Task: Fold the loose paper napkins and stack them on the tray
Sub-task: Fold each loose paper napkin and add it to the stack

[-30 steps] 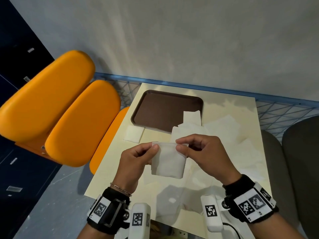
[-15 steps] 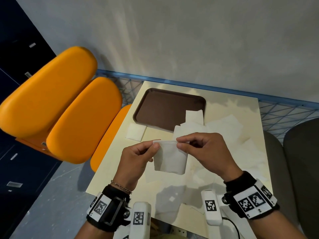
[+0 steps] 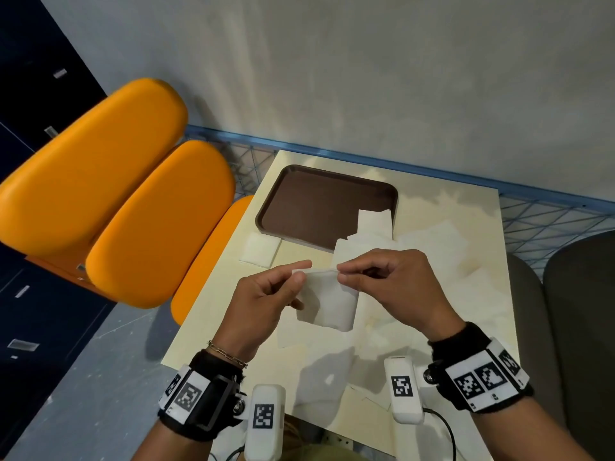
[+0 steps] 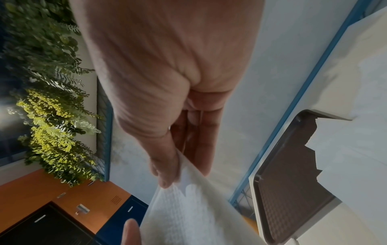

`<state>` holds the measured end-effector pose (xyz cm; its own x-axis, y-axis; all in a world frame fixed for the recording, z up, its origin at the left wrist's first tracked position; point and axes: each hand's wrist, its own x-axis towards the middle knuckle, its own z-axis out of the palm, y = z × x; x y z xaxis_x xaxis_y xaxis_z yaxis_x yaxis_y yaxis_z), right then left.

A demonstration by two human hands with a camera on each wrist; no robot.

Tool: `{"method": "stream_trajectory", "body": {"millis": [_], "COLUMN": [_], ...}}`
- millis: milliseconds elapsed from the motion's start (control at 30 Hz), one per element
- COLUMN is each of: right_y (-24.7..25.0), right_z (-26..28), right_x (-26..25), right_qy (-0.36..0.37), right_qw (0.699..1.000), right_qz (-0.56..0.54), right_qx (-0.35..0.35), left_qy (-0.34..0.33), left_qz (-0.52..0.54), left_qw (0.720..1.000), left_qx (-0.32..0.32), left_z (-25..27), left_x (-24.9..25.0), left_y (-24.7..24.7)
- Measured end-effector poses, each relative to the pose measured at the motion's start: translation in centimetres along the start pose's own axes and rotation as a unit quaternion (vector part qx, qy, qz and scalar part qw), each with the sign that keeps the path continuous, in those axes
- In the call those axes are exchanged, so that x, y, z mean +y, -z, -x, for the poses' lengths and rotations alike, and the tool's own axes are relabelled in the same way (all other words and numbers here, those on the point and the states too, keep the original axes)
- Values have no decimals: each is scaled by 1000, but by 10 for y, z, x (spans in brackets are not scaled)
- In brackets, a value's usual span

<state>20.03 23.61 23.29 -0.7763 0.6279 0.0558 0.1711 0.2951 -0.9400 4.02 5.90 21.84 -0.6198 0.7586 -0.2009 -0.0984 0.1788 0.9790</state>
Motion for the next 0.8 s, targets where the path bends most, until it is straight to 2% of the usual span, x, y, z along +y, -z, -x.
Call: {"method": "stream_trajectory", "body": {"millis": [133,367,500,667,800], "right_y": [3,9,9,5,-4], "right_z": [-1,-1,-3,-11,-17], "right_x": [2,6,11,20,26], "right_qy": [2,-11,-52,-122,-183], "right_qw": [1000,1000,997,984,967], "right_qz": [4,-2,-52,-132,-177], "right_qx": [-3,-18,-31,-13,-13], "left_qy": [7,1,-4,7,40], "left_qz": [23,0,-36,-69,-39], "left_qw": [1000,1000,999,997,998], "left_qx": [5,11,21,33,3], "left_z": [-1,-5,-7,-16,-26], "left_x": [1,-6,-10,-21,-24], "left_y": [-4,-10,-12,-8,-2]}}
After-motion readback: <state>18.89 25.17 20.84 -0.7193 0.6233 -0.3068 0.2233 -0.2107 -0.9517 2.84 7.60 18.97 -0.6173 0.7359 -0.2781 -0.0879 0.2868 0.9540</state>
